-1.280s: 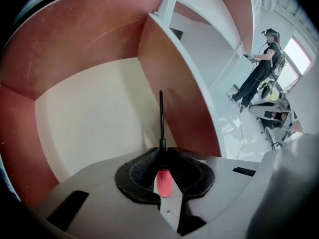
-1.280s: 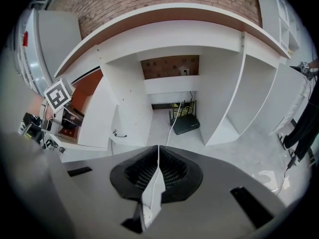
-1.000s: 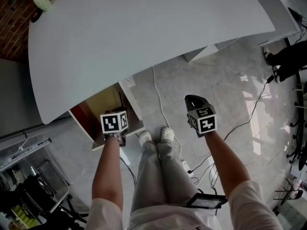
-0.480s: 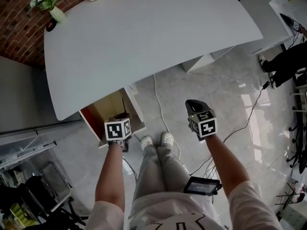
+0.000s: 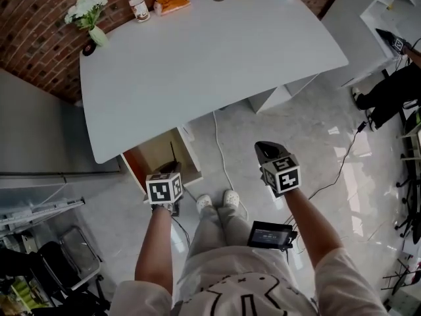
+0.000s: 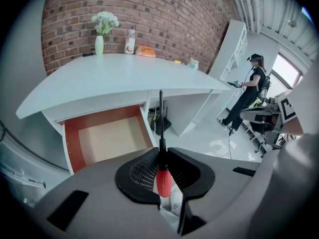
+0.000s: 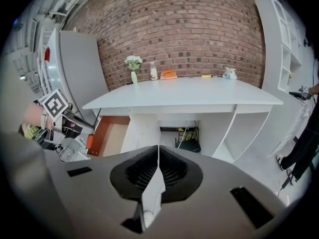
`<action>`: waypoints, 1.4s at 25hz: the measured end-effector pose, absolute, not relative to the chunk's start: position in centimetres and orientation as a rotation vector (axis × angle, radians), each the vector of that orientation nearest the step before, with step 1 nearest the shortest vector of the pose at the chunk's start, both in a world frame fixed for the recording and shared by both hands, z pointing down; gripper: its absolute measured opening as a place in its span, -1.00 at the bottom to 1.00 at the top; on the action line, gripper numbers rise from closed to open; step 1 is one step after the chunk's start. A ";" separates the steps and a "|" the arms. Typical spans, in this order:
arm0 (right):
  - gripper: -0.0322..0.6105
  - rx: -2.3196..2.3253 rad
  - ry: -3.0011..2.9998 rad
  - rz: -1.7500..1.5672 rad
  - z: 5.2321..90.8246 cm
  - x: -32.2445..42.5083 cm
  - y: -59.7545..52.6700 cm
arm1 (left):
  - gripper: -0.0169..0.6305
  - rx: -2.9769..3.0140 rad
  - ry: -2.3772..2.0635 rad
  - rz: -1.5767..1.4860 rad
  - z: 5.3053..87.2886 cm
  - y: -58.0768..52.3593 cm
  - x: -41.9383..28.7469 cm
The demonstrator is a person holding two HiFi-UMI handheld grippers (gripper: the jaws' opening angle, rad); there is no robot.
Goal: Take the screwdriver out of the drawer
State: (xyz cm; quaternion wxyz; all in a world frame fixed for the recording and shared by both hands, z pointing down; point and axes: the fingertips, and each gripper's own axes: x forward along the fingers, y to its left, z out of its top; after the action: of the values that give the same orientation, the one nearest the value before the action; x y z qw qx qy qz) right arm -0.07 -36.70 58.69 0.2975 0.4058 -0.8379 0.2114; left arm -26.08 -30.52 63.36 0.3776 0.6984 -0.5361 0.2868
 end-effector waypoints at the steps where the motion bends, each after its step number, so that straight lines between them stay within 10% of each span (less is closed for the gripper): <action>1: -0.83 1.082 -2.246 0.549 57.5 -0.4 -36.8 | -0.76 1.800 -1.380 0.721 62.6 -30.7 -26.1; 35: -0.83 1.464 -2.656 -0.131 27.3 -0.8 -32.9 | -0.76 2.333 -1.843 0.263 32.8 -30.8 -27.2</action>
State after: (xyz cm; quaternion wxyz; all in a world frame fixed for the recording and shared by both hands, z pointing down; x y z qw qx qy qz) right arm -0.84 -32.90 27.34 0.0528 0.4816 -0.8737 -0.0432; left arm -27.23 -30.78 32.81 0.0781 0.7793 -0.6156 0.0878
